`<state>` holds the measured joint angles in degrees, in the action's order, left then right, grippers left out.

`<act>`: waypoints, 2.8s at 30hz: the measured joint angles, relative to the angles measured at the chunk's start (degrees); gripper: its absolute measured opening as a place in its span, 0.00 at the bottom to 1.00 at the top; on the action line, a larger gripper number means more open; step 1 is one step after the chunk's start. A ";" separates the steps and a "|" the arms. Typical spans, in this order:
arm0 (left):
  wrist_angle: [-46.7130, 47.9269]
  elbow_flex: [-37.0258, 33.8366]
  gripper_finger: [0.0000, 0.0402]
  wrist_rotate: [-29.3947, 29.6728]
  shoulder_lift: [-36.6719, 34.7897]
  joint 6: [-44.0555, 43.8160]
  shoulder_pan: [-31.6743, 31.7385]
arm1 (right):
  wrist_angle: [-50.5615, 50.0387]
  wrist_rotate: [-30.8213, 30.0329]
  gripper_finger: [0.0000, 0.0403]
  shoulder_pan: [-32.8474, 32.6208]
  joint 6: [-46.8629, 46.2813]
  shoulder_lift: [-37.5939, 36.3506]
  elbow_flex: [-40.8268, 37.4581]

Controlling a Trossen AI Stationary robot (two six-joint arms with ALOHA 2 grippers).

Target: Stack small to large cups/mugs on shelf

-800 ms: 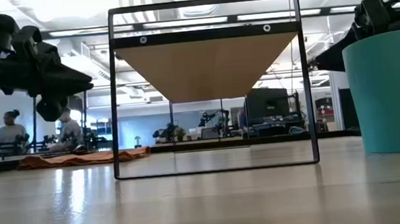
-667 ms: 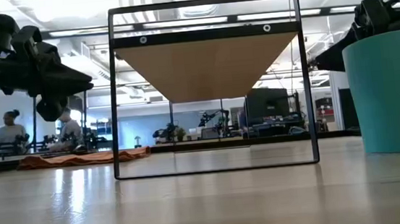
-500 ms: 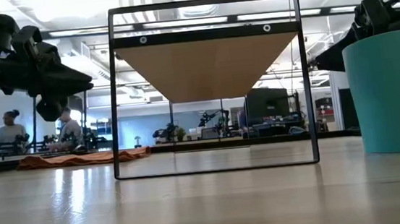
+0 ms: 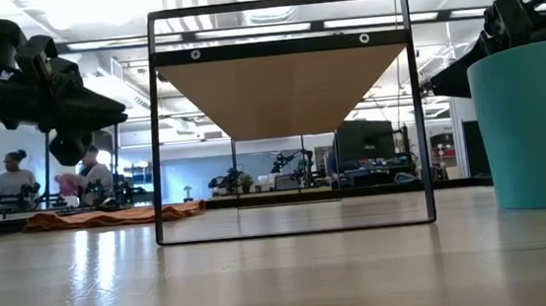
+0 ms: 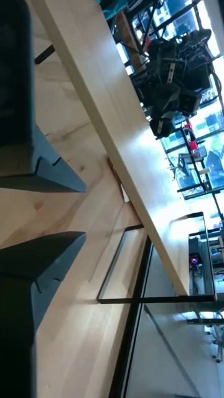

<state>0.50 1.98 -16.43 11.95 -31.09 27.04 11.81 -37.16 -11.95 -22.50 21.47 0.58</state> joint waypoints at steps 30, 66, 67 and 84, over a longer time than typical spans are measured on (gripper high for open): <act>0.00 0.00 0.14 -0.02 0.00 0.00 -0.01 | 0.03 0.00 0.26 -0.01 0.00 -0.02 0.00; -8.73 -0.07 0.14 8.87 -0.11 -10.68 0.01 | 18.74 -13.90 0.26 0.13 -28.09 0.43 -0.02; -9.61 -0.07 0.14 9.32 -0.10 -10.58 0.01 | 18.79 -13.88 0.26 0.13 -28.09 0.42 -0.02; -9.64 13.70 0.14 -3.61 9.70 -12.99 0.01 | 18.53 -16.75 0.26 0.14 -25.64 0.85 -0.02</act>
<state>-9.14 15.68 -20.04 21.65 -44.08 27.05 30.35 -53.92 -11.81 -48.14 22.33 0.56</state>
